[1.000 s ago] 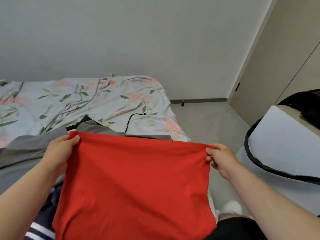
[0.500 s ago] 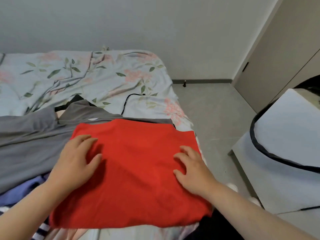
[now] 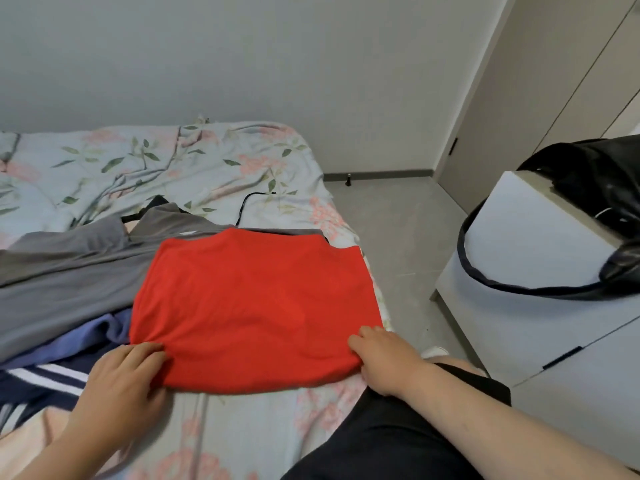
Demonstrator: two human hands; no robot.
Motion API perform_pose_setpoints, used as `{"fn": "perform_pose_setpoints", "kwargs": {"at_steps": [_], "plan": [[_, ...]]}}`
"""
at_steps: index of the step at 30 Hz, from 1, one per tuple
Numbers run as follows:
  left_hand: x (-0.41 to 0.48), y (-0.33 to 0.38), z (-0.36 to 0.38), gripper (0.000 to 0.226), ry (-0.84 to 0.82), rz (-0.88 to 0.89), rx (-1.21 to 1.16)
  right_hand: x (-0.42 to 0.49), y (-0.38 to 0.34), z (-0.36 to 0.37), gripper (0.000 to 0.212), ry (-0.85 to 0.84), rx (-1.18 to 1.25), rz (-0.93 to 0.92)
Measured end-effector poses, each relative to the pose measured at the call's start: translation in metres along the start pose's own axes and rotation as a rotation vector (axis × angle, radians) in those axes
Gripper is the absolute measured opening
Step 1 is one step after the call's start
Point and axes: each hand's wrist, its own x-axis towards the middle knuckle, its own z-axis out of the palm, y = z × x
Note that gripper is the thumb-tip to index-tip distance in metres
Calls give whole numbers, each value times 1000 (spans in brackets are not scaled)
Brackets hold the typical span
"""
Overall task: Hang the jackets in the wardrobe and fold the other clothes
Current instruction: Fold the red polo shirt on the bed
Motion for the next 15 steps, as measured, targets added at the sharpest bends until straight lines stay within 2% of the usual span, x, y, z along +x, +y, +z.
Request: {"fn": "perform_pose_setpoints", "kwargs": {"at_steps": [4, 6, 7, 10, 13, 15], "plan": [[8, 16, -14, 49, -87, -63, -42, -9, 6, -10, 22, 137, 387, 218], [10, 18, -17, 45, -91, -61, -76, -14, 9, -19, 24, 236, 499, 286], [13, 19, -20, 40, -63, -96, -123, -17, 10, -24, 24, 280, 534, 308], [28, 21, -42, 15, -3, -393, -432, -21, 14, -42, 25, 404, 577, 334], [51, 21, -75, 26, 104, -493, -562, -23, 17, -76, 36, 552, 611, 300], [65, 17, -108, 26, 241, -483, -578, -24, 14, -107, 41, 654, 613, 267]]}}
